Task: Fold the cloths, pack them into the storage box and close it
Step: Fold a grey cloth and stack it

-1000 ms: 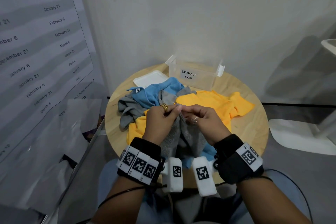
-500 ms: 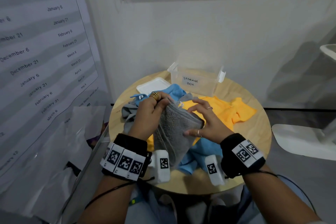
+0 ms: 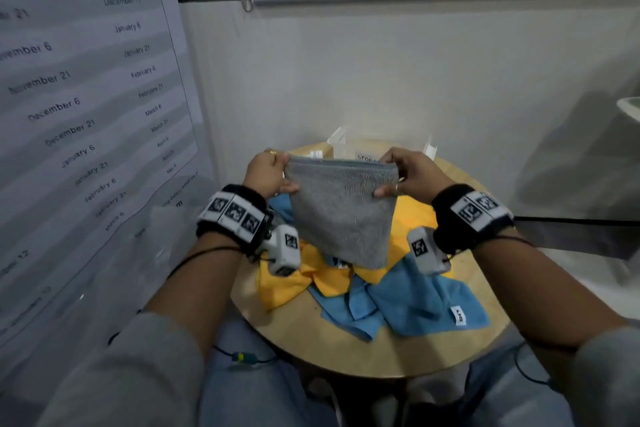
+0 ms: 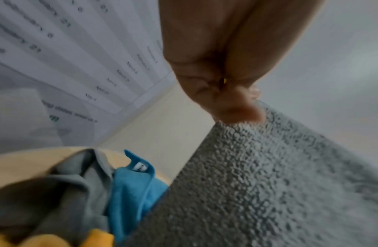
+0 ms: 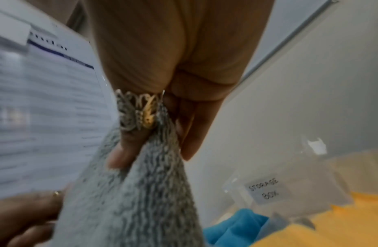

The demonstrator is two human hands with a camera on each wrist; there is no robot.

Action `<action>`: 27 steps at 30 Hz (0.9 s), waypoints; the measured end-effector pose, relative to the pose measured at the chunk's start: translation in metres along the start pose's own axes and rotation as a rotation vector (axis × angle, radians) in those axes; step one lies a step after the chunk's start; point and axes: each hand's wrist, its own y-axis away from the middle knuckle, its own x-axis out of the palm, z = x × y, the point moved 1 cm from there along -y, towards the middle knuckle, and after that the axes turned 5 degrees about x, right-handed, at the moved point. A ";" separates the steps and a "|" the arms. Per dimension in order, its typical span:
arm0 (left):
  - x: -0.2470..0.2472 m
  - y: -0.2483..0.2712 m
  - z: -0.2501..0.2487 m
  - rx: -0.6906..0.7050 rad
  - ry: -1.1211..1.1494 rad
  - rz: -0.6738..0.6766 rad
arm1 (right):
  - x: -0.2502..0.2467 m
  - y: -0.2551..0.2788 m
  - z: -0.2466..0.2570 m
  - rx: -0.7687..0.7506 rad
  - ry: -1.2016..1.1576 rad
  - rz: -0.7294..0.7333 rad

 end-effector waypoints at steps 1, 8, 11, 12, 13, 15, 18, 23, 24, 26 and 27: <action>0.004 -0.009 -0.008 -0.030 0.149 0.007 | -0.007 -0.011 0.003 0.017 0.013 -0.021; 0.017 -0.007 -0.030 0.241 0.421 -0.033 | -0.044 -0.017 0.017 -0.266 0.393 -0.346; 0.034 0.027 0.019 0.256 0.316 0.096 | -0.018 0.013 -0.018 -0.297 0.445 -0.256; 0.041 0.040 0.038 0.213 0.245 0.176 | -0.003 0.024 -0.033 -0.241 0.469 -0.174; 0.049 0.052 0.058 0.166 0.150 0.264 | 0.012 0.036 -0.048 -0.149 0.485 -0.050; 0.065 0.076 0.092 0.169 -0.154 0.381 | 0.045 0.061 -0.077 0.032 0.511 0.246; 0.079 0.101 0.127 0.277 -0.402 0.454 | 0.077 0.087 -0.104 0.173 0.556 0.427; 0.074 0.099 0.128 0.314 -0.592 0.430 | 0.073 0.092 -0.109 0.229 0.484 0.359; 0.073 0.095 0.129 0.308 -0.671 0.482 | 0.070 0.092 -0.110 0.230 0.493 0.395; 0.074 0.088 0.138 0.281 -0.786 0.666 | 0.065 0.095 -0.111 0.241 0.389 0.477; 0.074 0.086 0.141 0.243 -0.806 0.730 | 0.062 0.094 -0.113 0.279 0.273 0.474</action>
